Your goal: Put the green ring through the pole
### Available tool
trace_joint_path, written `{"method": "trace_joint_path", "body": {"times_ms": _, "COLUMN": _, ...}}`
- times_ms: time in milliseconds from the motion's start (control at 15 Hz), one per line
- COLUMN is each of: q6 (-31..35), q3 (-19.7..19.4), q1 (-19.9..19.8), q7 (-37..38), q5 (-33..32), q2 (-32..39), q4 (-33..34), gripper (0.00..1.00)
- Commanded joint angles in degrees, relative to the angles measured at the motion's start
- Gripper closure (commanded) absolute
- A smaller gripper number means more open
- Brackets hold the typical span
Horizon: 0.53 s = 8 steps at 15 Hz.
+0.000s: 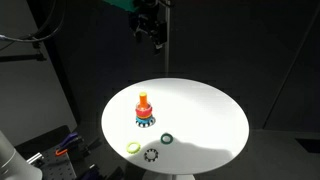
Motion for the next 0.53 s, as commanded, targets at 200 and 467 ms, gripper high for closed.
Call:
{"method": "trace_joint_path", "body": {"times_ms": 200, "q6": -0.3, "q3": 1.9, "q1": -2.2, "q7": -0.6, "q5": 0.7, "q2": 0.2, "q4": 0.2, "gripper": 0.00}}
{"method": "trace_joint_path", "body": {"times_ms": 467, "q6": -0.4, "q3": 2.5, "q1": -3.0, "q7": 0.3, "q5": 0.6, "q2": 2.6, "q4": 2.0, "gripper": 0.00}}
